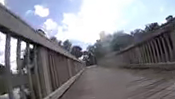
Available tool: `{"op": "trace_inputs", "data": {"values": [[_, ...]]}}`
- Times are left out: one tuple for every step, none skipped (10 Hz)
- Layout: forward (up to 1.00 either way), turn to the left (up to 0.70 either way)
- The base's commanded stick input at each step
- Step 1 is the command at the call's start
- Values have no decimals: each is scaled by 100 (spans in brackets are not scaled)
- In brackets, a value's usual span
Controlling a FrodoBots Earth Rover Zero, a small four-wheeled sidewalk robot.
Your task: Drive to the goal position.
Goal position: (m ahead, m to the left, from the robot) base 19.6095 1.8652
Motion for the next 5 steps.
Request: {"op": "trace_inputs", "data": {"values": [[85,0],[85,0],[85,-1],[85,-3],[85,-26]]}}
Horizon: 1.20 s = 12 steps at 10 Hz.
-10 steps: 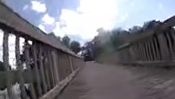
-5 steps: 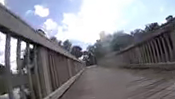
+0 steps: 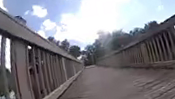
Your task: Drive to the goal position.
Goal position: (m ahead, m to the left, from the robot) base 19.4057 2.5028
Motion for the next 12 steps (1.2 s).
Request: {"op": "trace_inputs", "data": {"values": [[85,-29],[85,-13],[85,0],[85,0],[85,0],[85,0],[85,0],[85,0],[85,0],[85,0],[85,0],[85,0]]}}
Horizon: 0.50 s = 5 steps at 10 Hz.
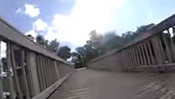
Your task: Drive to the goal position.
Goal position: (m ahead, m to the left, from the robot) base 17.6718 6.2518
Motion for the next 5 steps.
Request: {"op": "trace_inputs", "data": {"values": [[85,0],[85,0],[85,0],[85,0],[85,0]]}}
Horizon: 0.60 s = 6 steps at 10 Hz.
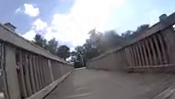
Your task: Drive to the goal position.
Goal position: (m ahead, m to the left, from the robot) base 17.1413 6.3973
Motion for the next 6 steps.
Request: {"op": "trace_inputs", "data": {"values": [[85,0],[85,0],[85,0],[85,0],[85,0],[85,0]]}}
